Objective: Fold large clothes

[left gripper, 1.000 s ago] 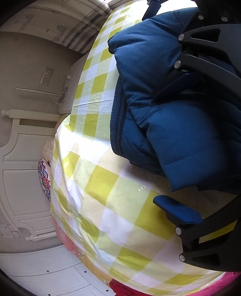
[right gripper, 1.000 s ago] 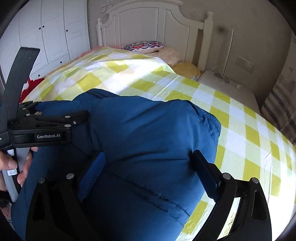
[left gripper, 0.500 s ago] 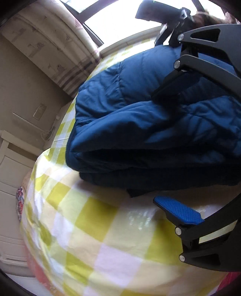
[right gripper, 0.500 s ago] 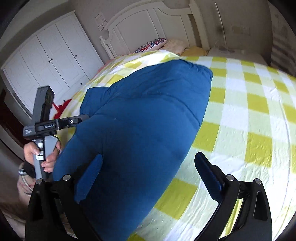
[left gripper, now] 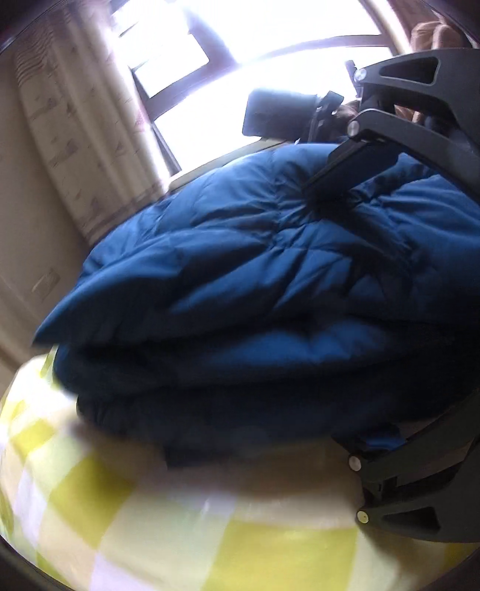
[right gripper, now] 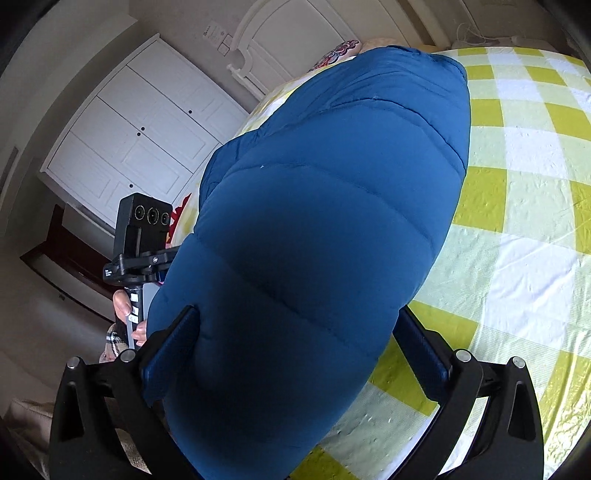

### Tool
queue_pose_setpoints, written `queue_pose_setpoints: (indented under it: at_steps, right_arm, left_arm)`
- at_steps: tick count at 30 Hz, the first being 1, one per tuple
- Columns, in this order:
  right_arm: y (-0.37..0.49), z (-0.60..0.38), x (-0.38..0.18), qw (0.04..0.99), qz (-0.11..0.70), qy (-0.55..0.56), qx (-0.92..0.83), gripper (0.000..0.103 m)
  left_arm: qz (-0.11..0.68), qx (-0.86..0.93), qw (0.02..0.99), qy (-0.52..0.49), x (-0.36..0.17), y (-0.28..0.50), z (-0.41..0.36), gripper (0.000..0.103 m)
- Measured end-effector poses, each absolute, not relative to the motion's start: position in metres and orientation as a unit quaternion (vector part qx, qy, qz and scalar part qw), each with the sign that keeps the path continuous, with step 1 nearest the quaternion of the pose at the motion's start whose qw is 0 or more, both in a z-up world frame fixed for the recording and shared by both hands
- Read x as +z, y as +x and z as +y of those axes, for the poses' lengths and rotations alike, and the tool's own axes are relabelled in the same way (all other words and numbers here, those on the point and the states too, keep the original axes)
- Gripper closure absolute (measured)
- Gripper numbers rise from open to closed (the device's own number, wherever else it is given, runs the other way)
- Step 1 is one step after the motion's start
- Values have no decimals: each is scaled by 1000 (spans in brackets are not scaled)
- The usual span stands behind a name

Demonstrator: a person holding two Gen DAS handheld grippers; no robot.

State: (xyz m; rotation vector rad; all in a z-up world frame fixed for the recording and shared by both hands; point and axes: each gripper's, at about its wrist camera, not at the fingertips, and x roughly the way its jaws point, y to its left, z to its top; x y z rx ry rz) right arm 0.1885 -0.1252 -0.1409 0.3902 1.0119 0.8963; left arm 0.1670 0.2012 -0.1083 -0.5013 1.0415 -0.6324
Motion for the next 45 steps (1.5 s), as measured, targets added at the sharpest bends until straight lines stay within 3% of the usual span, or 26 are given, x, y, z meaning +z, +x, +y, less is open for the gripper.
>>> queue_pose_setpoints:
  at_steps: [2, 6, 8, 12, 15, 22, 26, 27, 28, 31, 36, 39, 40, 45]
  right_arm:
    - [182, -125, -137, 776, 447, 167, 413, 6]
    - [165, -127, -123, 815, 403, 118, 398, 21]
    - [156, -127, -114, 839, 379, 86, 381, 28]
    - [148, -139, -92, 881, 326, 43, 339, 36]
    - [155, -161, -78, 904, 299, 17, 305, 38]
    - [221, -230, -39, 943, 259, -6, 211, 39]
    - [283, -259, -81, 924, 338, 7, 181, 39]
    - [293, -264, -100, 914, 369, 6, 168, 38]
    - [291, -275, -107, 924, 344, 29, 165, 31]
    - [283, -277, -101, 926, 348, 49, 136, 17]
    - [249, -224, -65, 955, 270, -14, 118, 17]
    - [254, -177, -94, 937, 315, -107, 102, 16]
    - [248, -164, -100, 944, 291, -136, 81, 16]
    - [215, -190, -85, 936, 318, -97, 114, 17]
  left_arm:
    - [484, -287, 795, -227, -107, 166, 198, 6]
    - [447, -279, 818, -231, -101, 147, 194, 34]
    - [418, -270, 841, -212, -92, 135, 186, 42]
    - [396, -260, 857, -205, -77, 140, 162, 54]
    - [367, -268, 872, -183, -55, 165, 128, 56]
    - [336, -301, 878, -161, -11, 265, 46, 57]
    - [390, -289, 862, -146, -43, 328, 1, 54]
    - [418, -277, 853, -143, -59, 340, -11, 41]
    - [435, -253, 852, -146, -81, 347, -16, 33]
    - [423, -262, 843, -203, -93, 345, -3, 31]
    - [418, -239, 854, -196, -88, 335, -2, 26]
    - [407, -216, 865, -196, -86, 328, -2, 22]
    - [407, -206, 869, -191, -88, 312, 6, 20]
    - [351, -121, 925, -87, -48, 254, 6, 12]
